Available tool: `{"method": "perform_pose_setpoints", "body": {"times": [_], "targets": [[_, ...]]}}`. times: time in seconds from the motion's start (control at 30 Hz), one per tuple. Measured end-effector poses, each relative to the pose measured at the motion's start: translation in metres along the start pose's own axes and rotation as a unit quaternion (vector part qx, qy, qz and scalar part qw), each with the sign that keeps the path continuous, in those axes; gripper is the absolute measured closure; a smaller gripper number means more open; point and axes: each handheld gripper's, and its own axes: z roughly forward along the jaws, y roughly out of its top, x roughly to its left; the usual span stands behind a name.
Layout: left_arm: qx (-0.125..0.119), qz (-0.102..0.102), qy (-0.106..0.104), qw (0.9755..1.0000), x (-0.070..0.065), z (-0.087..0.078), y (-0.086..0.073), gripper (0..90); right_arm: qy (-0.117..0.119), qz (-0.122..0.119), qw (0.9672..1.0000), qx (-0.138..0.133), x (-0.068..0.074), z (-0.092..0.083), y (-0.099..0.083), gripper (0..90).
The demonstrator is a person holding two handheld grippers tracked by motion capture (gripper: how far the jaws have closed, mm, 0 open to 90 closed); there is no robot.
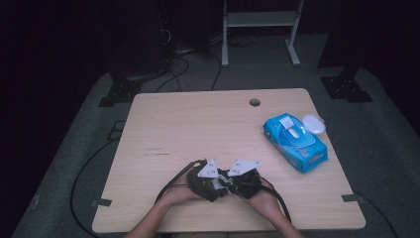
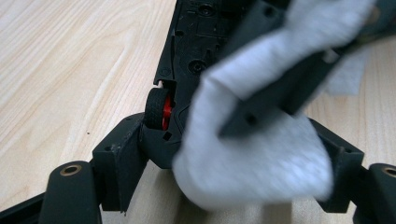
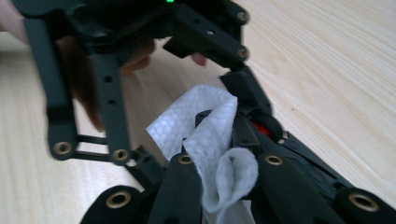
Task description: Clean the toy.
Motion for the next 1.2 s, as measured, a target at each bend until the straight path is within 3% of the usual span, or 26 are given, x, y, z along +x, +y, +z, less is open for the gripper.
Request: {"method": "perform_pose_setpoints", "body": {"times": [0.2,0.3,0.37,0.57,0.63,0.7,0.77,0.8,0.93,1.03,1.07,1.13,1.2], "targets": [[-0.005,0.001,-0.002,1.0,0.0,0.001,0.002,23.8,-0.026,0.034,0.9991,-0.008,-0.015,-0.008,-0.004,84.1],[-0.003,0.005,-0.002,1.0,-0.001,0.001,0.003,23.8,-0.008,0.032,0.9994,-0.012,-0.008,-0.003,-0.002,84.0],[-0.002,0.007,-0.001,1.0,-0.001,0.0,0.002,23.8,-0.009,0.014,0.9998,-0.009,-0.004,0.0,0.0,84.1],[-0.004,0.005,-0.001,1.0,-0.001,0.0,0.003,23.8,-0.031,0.04,0.9986,-0.012,-0.017,-0.007,-0.003,84.1],[-0.007,0.005,-0.001,1.0,-0.002,0.0,0.004,23.8,-0.027,0.036,0.9989,-0.015,-0.013,-0.006,-0.002,84.1],[-0.004,0.008,0.0,1.0,-0.002,0.0,0.004,23.8,-0.001,0.031,0.9993,-0.02,-0.005,-0.002,0.0,84.1],[-0.002,0.01,0.002,0.9999,-0.003,0.0,0.003,23.8,-0.006,0.007,0.9999,-0.011,0.002,0.003,0.003,84.0],[-0.001,0.01,0.002,1.0,-0.002,-0.001,0.002,23.8,-0.009,0.007,0.9999,-0.01,0.001,0.003,0.004,84.0],[-0.001,0.01,0.003,0.9999,-0.002,-0.001,0.002,23.8,-0.03,0.032,0.9989,-0.014,-0.013,-0.004,-0.001,84.0],[-0.002,0.01,0.002,0.9999,-0.003,0.001,0.004,23.8,-0.03,0.032,0.9989,-0.017,-0.011,-0.003,-0.001,84.0],[-0.002,0.011,0.001,0.9999,-0.003,0.001,0.004,23.8,-0.02,0.03,0.9992,-0.018,-0.008,-0.002,0.0,83.9],[0.004,0.017,0.002,0.9998,-0.003,0.001,0.004,23.8,-0.012,0.015,0.9996,-0.019,-0.001,0.003,0.002,83.9],[0.002,0.016,0.002,0.9999,-0.003,0.0,0.003,23.8,-0.019,0.005,0.9997,-0.013,0.0,0.003,0.003,83.9]]}}
